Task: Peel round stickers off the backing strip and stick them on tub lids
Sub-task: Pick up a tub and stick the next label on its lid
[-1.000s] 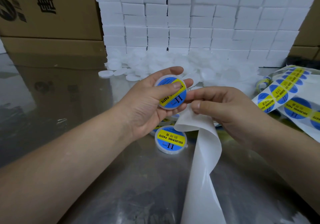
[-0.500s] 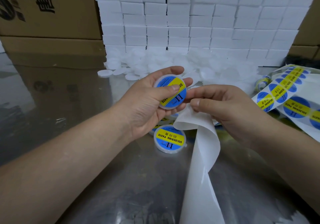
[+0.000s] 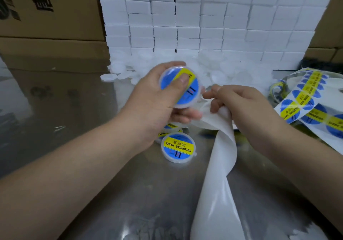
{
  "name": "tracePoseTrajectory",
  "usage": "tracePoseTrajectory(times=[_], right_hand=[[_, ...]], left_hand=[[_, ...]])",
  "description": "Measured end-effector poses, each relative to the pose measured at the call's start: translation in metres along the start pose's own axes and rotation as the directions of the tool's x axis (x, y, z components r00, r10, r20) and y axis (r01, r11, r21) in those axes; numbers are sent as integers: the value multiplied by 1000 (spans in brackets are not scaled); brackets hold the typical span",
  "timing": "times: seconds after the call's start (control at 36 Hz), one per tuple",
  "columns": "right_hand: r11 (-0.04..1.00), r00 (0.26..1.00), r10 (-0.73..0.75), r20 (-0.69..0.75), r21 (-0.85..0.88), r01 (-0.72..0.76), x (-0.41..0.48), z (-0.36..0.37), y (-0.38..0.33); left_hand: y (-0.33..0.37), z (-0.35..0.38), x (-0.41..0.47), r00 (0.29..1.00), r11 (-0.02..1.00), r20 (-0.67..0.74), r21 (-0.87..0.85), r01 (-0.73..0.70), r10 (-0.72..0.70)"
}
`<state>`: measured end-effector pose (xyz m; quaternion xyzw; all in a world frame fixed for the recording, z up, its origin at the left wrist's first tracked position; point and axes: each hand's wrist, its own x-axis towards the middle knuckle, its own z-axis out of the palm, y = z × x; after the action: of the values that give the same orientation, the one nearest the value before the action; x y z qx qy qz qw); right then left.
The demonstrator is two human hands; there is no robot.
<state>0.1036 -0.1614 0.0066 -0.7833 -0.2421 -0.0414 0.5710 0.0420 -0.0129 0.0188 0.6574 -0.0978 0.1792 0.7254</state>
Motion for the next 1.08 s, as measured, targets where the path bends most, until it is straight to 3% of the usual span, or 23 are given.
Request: tracePoseTrajectory(times=[0.14, 0.28, 0.47, 0.56, 0.64, 0.75, 0.86, 0.92, 0.97, 1.03, 1.08], right_hand=[[977, 970, -198, 137, -45, 206, -8, 0, -5], [947, 959, -264, 105, -159, 279, -9, 2, -3], [895, 944, -307, 119, -301, 329, -6, 1, -2], [912, 961, -255, 111, -302, 277, -6, 1, 1], [960, 979, -202, 4, -198, 199, -5, 1, 1], [969, 973, -230, -30, -99, 226, -5, -1, -2], [955, 956, -293, 14, -55, 293, -6, 1, -3], [940, 942, -333, 35, -64, 335, -7, 2, -3], [926, 929, -369, 35, -66, 371, -8, 2, -4], [909, 911, -413, 6, -61, 412, -7, 1, -5], [900, 900, -436, -25, -27, 435, -7, 1, -6]], left_hand=[[-12, 4, -4, 998, 925, 30, 375, -67, 60], [-14, 7, -8, 998, 901, 60, 430, -59, 37], [-12, 8, -11, 997, 868, -13, 494, -56, 71], [-15, 4, -8, 980, 734, 10, 662, -154, 197], [-15, -5, 0, 964, 631, -38, 763, -142, 263], [-20, -17, 14, 979, 560, -156, 827, 57, 131], [-29, -23, 22, 972, 261, -232, 938, 230, -23], [-32, -25, 25, 960, 191, -275, 941, 279, -50], [-34, -27, 26, 951, 170, -303, 935, 310, -67], [-34, -27, 25, 959, 189, -284, 942, 277, 10], [-30, -24, 22, 954, 327, -225, 933, 152, 199]])
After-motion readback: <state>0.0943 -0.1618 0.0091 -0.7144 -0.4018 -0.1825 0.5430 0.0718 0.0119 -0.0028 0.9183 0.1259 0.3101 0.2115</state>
